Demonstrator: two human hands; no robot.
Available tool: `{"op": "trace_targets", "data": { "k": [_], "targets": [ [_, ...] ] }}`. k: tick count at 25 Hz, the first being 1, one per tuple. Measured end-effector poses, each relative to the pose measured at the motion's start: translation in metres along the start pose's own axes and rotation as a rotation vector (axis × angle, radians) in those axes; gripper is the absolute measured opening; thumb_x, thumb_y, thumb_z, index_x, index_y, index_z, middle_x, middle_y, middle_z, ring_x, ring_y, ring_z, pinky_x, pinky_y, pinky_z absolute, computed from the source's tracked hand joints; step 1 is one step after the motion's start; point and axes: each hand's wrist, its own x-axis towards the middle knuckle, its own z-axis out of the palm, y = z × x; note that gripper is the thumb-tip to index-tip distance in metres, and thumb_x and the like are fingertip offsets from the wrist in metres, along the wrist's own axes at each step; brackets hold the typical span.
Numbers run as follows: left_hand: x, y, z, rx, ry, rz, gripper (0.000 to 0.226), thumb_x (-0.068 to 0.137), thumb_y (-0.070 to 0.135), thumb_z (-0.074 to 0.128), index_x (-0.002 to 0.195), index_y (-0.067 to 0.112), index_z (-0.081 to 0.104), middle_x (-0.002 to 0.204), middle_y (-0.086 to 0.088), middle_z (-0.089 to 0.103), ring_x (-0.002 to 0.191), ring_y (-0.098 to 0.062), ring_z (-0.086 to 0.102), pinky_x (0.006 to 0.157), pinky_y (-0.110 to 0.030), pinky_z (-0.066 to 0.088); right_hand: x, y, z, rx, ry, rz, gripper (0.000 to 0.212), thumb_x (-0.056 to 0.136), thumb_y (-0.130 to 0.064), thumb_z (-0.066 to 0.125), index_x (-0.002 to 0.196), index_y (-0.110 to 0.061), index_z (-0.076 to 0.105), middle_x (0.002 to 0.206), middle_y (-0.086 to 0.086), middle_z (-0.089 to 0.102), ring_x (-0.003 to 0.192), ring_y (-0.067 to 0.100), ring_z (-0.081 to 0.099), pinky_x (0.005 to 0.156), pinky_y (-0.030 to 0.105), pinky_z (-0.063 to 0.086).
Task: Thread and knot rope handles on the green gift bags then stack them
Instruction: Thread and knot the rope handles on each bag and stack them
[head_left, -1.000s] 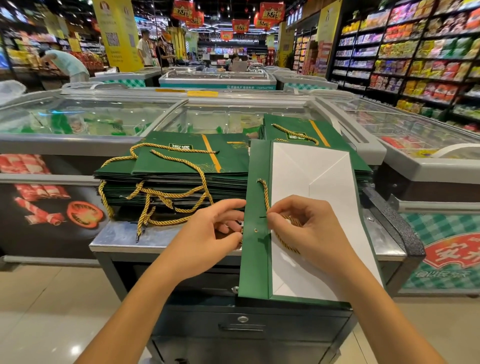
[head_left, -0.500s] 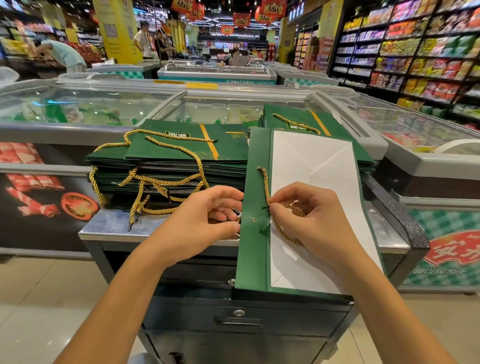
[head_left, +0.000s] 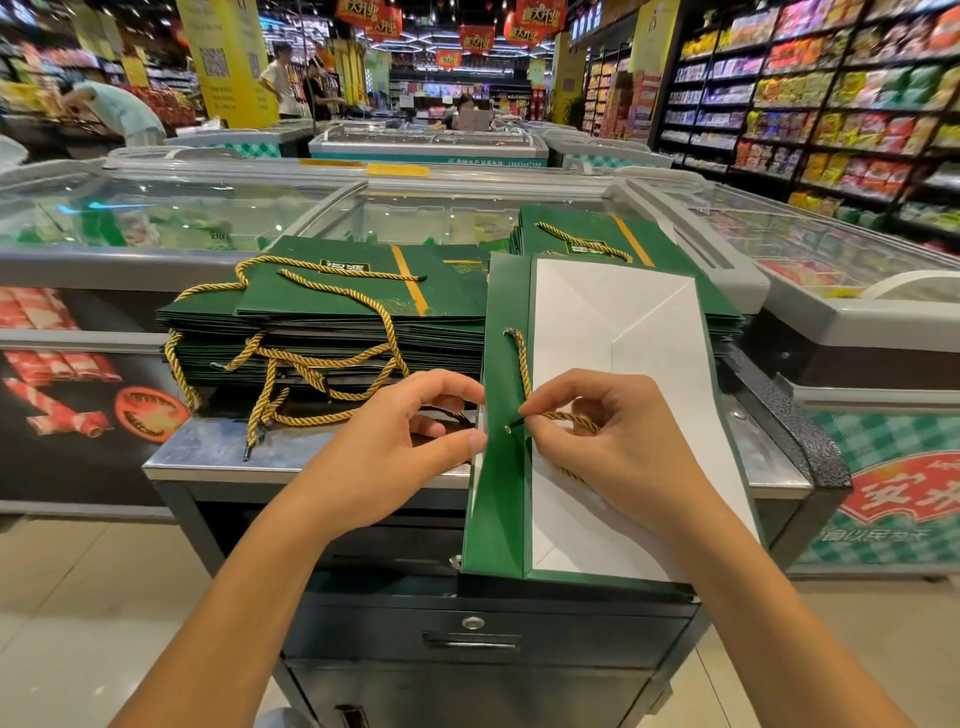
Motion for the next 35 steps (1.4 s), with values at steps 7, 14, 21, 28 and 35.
{"op": "trace_targets", "data": {
  "k": [7,14,21,28,35],
  "targets": [
    [-0.003,-0.001,0.005,0.038,0.066,0.067,0.032,0.093,0.027,0.07,0.121,0.04,0.062,0.122,0.02,0.059,0.112,-0.008,0.059,0.095,-0.039,0.054,-0.002,0.002,0.0,0.002,-0.043,-0.024,0.018,0.088,-0.01,0.076,0.085,-0.027,0.081,0.058,0.006,0.06,0.055,0.026,0.035,0.053,0.028,0.03],
    [-0.003,-0.003,0.01,0.064,0.103,0.098,0.033,0.093,0.028,0.069,0.123,0.039,0.061,0.121,0.024,0.056,0.118,-0.005,0.057,0.093,-0.041,0.055,-0.002,0.002,-0.003,-0.007,-0.073,-0.045,0.021,0.091,-0.008,0.074,0.092,-0.028,0.08,0.065,-0.011,0.066,0.055,0.026,0.037,0.053,0.027,0.032],
    [-0.003,0.001,0.017,0.113,0.134,0.137,0.035,0.09,0.047,0.064,0.123,0.044,0.056,0.123,0.023,0.053,0.122,-0.003,0.052,0.096,-0.029,0.049,-0.005,0.003,0.001,-0.157,-0.185,-0.185,0.044,0.097,-0.003,0.065,0.122,-0.039,0.072,0.091,-0.007,0.058,0.081,0.016,0.056,0.068,0.016,0.04],
    [-0.001,0.005,0.02,0.132,0.121,0.105,0.032,0.088,0.047,0.061,0.12,0.043,0.06,0.125,0.023,0.05,0.121,0.002,0.05,0.095,-0.021,0.044,-0.003,0.002,0.002,-0.217,-0.18,-0.214,0.033,0.094,0.002,0.066,0.107,-0.028,0.072,0.097,-0.008,0.061,0.089,0.016,0.06,0.072,0.015,0.042],
    [0.0,0.007,0.023,0.123,0.133,0.09,0.005,0.095,0.024,0.061,0.095,0.026,0.065,0.12,0.013,0.052,0.102,-0.003,0.059,0.082,-0.016,0.049,-0.005,0.002,0.003,-0.233,-0.187,-0.225,0.034,0.096,-0.002,0.065,0.112,-0.032,0.072,0.097,-0.009,0.058,0.086,0.016,0.058,0.07,0.014,0.04]
  ]
}}
